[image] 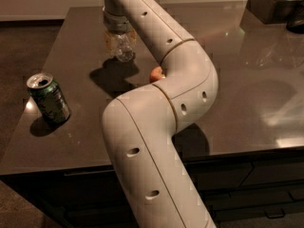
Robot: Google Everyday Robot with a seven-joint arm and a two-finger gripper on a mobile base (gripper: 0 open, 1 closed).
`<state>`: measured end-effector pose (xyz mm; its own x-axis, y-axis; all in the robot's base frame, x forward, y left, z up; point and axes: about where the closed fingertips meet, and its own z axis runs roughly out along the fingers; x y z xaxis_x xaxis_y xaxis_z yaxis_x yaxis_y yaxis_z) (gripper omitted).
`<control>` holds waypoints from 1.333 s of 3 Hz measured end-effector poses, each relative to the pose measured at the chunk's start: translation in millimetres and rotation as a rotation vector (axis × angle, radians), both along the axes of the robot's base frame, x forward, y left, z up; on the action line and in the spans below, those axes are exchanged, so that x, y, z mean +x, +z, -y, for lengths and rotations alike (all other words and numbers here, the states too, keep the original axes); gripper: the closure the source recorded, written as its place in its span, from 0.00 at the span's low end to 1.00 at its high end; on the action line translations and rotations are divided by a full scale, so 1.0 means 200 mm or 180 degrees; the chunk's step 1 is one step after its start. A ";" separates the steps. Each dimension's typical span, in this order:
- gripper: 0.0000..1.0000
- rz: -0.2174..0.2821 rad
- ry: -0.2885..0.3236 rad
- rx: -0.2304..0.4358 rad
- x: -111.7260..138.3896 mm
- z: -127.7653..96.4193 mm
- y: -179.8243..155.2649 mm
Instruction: Pick water bottle
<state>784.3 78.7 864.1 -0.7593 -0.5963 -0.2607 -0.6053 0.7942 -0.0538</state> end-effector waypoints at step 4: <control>1.00 0.0475 0.0750 0.0345 -0.16 -0.05 0.54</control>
Offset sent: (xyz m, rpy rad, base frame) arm -0.0209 -0.0158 0.0867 0.0313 -0.0236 0.1323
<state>753.2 88.1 971.3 -0.5518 -0.7141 -0.4308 -0.7653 0.6388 -0.0787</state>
